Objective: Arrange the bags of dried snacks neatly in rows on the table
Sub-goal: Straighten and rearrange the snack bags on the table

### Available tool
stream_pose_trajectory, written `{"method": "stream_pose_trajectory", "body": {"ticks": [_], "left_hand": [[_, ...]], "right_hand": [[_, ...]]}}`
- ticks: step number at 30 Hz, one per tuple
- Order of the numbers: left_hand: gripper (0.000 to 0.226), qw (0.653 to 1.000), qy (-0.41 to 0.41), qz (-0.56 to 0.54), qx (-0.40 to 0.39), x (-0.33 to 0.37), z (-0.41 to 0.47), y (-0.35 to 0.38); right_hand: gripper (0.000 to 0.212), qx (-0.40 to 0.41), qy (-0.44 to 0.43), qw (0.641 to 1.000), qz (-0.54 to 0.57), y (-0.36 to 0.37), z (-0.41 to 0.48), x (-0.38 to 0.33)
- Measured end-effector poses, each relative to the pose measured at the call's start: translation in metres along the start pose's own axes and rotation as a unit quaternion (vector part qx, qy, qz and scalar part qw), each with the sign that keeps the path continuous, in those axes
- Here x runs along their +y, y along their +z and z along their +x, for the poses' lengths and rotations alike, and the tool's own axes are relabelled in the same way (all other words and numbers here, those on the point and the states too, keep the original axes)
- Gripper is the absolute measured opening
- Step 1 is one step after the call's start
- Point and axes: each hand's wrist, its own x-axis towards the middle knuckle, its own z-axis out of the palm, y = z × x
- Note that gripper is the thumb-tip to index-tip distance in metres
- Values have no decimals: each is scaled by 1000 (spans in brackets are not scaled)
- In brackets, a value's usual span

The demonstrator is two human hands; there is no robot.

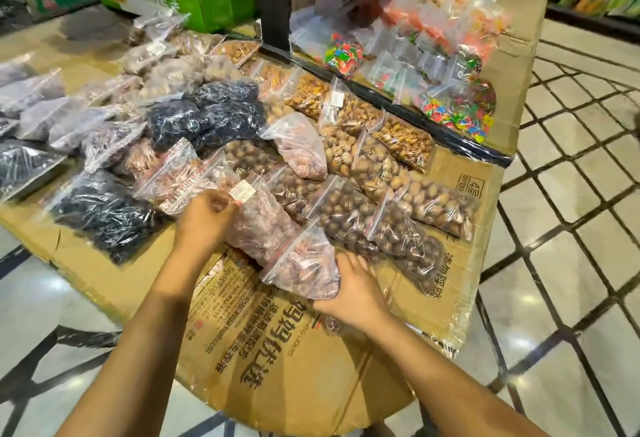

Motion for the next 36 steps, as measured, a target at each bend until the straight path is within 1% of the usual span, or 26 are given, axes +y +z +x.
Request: {"method": "stream_pose_trajectory", "body": {"ticks": [2, 3, 4, 5, 6, 8, 10, 12, 13, 15, 17, 19, 20, 21, 22, 23, 24, 27, 29, 30, 31, 32, 33, 34, 35, 36], "left_hand": [[24, 998, 14, 19, 53, 2, -6, 3], [29, 996, 22, 26, 81, 3, -9, 6], [35, 994, 27, 28, 106, 8, -12, 11], [40, 992, 26, 26, 123, 15, -12, 18], [47, 991, 27, 19, 127, 24, -8, 28], [64, 993, 21, 25, 112, 47, 8, 50], [77, 991, -8, 89, 100, 73, 32, 74], [78, 984, -46, 156, 76, 97, 56, 99], [76, 984, -62, 159, 54, 106, 66, 111], [72, 990, -79, 114, 18, 116, 83, 130], [69, 992, -84, 93, 22, 113, 95, 144], [67, 987, -96, 109, 63, 107, 101, 150], [66, 985, -94, 111, 89, 106, 102, 151], [64, 984, -92, 109, 106, 106, 102, 152], [60, 983, -86, 102, 122, 106, 102, 154], [58, 984, -88, 88, 127, 107, 101, 154], [58, 986, -86, 67, 130, 107, 101, 154], [53, 984, -80, -34, 155, 111, 94, 148], [48, 976, -82, -100, 176, 115, 84, 139], [45, 971, -75, -137, 182, 120, 75, 130], [42, 964, -69, -181, 179, 125, 65, 120], [38, 955, -58, -236, 172, 130, 54, 108], [34, 945, -54, -285, 154, 131, 42, 96], [30, 935, -52, -328, 126, 129, 29, 84], [30, 928, -56, -356, 98, 122, 16, 72], [37, 922, -58, -375, 77, 115, 3, 61]], "right_hand": [[108, -54, -6, 998, -13, -9, 3, 1], [116, -94, -10, 995, -13, -16, 6, 1], [119, -138, -19, 990, -1, -24, 9, 2], [114, -171, -40, 984, 23, -35, 13, 3], [102, -187, -62, 979, 48, -44, 19, 6], [76, -173, -88, 976, 93, -65, 33, 17], [65, -169, -75, 970, 159, -85, 49, 29], [52, -208, -73, 948, 230, -99, 61, 40], [45, -224, -80, 937, 255, -104, 66, 43], [33, -227, -86, 923, 298, -109, 77, 50], [27, -196, -69, 926, 315, -117, 91, 55], [26, -128, -63, 950, 277, -125, 106, 62], [29, -86, -71, 968, 224, -128, 112, 67], [35, -52, -81, 984, 147, -131, 117, 71], [43, -30, -91, 993, 71, -132, 120, 75], [50, -20, -101, 994, 18, -132, 122, 77], [56, -17, -111, 994, -10, -131, 123, 78], [65, -23, -117, 992, -48, -128, 123, 76], [69, -21, -126, 989, -70, -126, 122, 70], [73, -20, -127, 990, -63, -125, 121, 65], [77, -26, -124, 991, -32, -125, 120, 59], [79, -34, -111, 993, 33, -128, 116, 50], [77, -44, -91, 987, 129, -128, 113, 39], [71, -55, -71, 966, 241, -128, 109, 26], [65, -71, -48, 934, 346, -128, 103, 11], [63, -84, -33, 896, 435, -126, 99, -4]]}}
